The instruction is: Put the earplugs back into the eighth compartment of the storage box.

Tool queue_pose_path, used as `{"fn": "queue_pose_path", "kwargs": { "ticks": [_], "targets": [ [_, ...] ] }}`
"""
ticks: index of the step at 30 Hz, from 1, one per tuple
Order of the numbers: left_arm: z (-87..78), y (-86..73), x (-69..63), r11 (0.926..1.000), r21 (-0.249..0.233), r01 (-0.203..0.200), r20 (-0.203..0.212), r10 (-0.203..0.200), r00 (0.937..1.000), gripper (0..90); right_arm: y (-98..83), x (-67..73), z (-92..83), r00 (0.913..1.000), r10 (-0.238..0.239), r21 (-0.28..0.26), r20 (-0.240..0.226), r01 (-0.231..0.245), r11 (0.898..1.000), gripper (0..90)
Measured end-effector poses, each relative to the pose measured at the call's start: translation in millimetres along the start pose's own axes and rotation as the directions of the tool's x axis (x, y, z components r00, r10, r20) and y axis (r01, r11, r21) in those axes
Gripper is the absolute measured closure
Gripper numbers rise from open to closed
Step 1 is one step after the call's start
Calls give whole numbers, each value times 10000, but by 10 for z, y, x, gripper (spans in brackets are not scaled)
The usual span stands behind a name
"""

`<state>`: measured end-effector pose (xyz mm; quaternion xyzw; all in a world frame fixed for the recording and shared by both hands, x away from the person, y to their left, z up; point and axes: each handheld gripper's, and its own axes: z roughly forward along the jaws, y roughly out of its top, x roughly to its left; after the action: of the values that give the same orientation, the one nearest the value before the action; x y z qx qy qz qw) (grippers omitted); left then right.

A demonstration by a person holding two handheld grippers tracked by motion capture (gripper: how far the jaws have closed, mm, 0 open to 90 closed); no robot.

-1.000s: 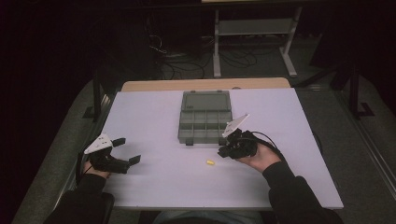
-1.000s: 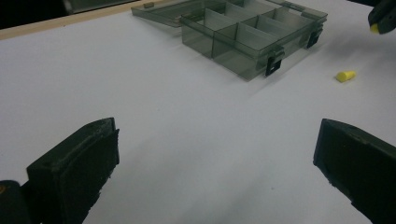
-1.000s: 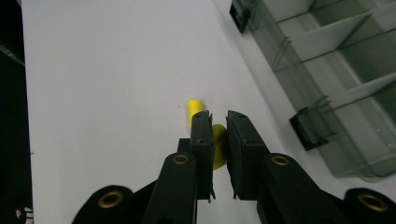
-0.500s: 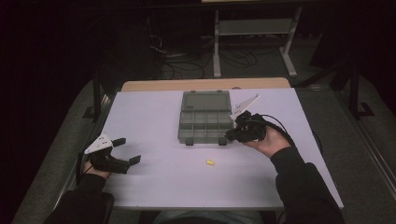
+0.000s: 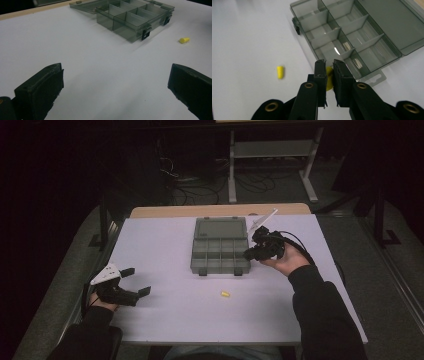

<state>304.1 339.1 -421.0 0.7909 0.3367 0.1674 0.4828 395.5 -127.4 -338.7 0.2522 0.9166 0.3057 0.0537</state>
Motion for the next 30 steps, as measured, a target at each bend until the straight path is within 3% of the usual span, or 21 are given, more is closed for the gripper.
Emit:
{"fn": "queue_pose_path", "kwargs": {
  "ticks": [30],
  "targets": [
    [3, -2, -2, 10000, 26, -22, 118, 22, 9999, 0, 37, -337, 518, 9934, 1111, 717, 293, -1129, 9910, 792]
  ]
}}
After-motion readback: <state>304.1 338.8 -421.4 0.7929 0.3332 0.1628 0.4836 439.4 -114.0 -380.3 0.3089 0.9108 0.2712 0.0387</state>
